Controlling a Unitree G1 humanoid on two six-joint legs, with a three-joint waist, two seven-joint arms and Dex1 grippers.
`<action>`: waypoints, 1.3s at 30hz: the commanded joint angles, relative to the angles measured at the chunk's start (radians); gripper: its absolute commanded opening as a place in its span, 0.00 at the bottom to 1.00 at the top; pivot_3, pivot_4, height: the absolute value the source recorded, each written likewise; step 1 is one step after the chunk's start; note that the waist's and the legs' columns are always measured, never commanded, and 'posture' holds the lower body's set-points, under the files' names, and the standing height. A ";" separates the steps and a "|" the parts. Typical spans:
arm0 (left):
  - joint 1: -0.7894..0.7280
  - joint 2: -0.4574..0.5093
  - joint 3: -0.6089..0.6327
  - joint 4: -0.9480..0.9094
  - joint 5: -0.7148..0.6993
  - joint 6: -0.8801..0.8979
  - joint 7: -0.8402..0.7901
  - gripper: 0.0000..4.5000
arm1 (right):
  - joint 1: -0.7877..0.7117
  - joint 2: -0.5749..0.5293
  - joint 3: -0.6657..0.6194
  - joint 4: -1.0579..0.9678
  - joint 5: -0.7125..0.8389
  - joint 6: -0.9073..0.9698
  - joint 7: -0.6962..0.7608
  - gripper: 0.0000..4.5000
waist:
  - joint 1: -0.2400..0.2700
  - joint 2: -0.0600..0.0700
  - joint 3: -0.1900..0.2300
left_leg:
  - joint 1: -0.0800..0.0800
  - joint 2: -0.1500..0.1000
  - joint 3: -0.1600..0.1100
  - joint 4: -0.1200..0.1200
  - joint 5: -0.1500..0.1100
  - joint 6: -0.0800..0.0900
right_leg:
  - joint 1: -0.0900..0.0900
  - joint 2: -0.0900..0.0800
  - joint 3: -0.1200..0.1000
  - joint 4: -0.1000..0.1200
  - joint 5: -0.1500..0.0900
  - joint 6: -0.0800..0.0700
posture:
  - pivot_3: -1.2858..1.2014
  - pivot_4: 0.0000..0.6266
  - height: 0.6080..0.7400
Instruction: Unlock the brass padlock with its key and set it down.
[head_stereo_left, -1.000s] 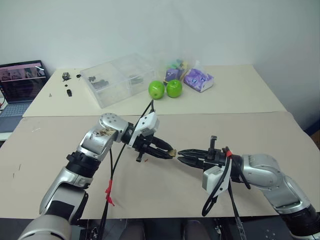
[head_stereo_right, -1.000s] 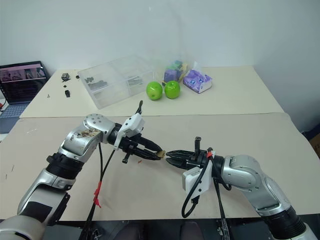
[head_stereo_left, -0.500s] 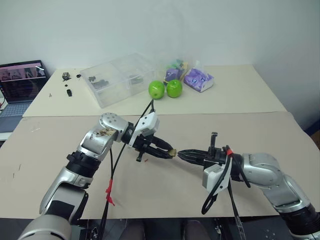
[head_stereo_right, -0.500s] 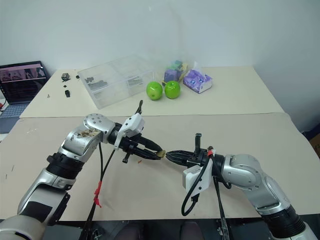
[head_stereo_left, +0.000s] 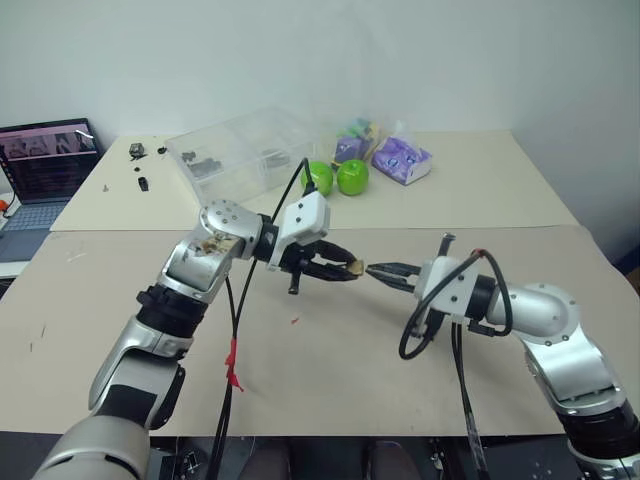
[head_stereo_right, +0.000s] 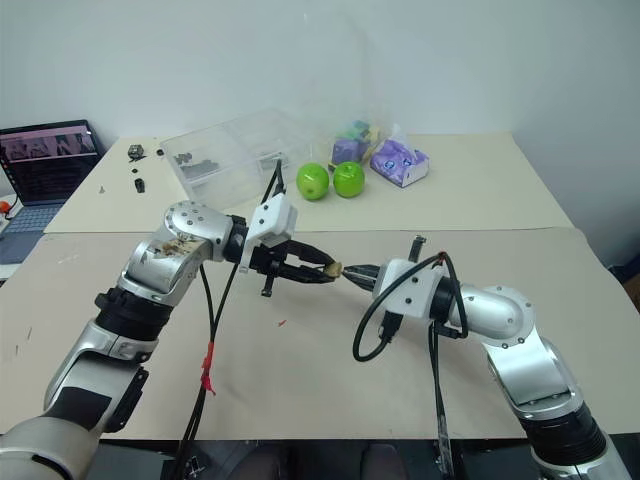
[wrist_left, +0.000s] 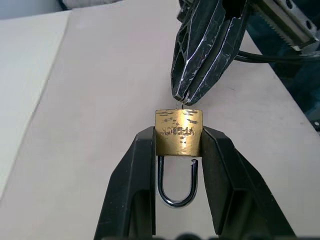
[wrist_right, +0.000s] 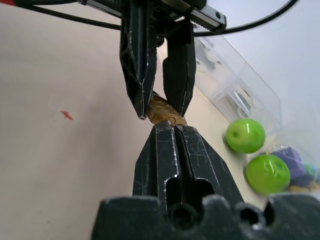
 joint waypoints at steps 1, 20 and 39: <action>-0.033 -0.025 0.032 -0.070 -0.050 -0.018 -0.001 0.18 | -0.025 0.021 0.012 -0.030 0.024 0.059 -0.010 0.01 | -0.004 0.000 0.000 | 0.000 0.000 0.000 0.000 0.000 0.000 | 0.000 0.000 0.000 0.000 0.000 0.000 | 0.52 0.24 1.00; -0.013 -0.016 0.025 -0.050 -0.067 0.052 -0.013 0.18 | -0.045 -0.106 0.056 0.141 -0.329 -0.652 -0.021 0.49 | -0.006 0.000 0.000 | 0.000 0.001 0.000 0.001 0.000 0.000 | 0.000 0.001 0.000 0.000 0.000 0.000 | 0.52 0.24 1.00; 0.032 0.032 0.015 -0.104 -0.093 0.086 -0.040 0.18 | -0.113 -0.149 0.017 0.261 -0.306 -0.801 -0.040 0.49 | -0.007 0.000 0.000 | 0.000 0.001 0.000 0.000 0.000 0.000 | 0.000 0.001 0.001 -0.001 0.000 0.000 | 0.52 0.24 1.00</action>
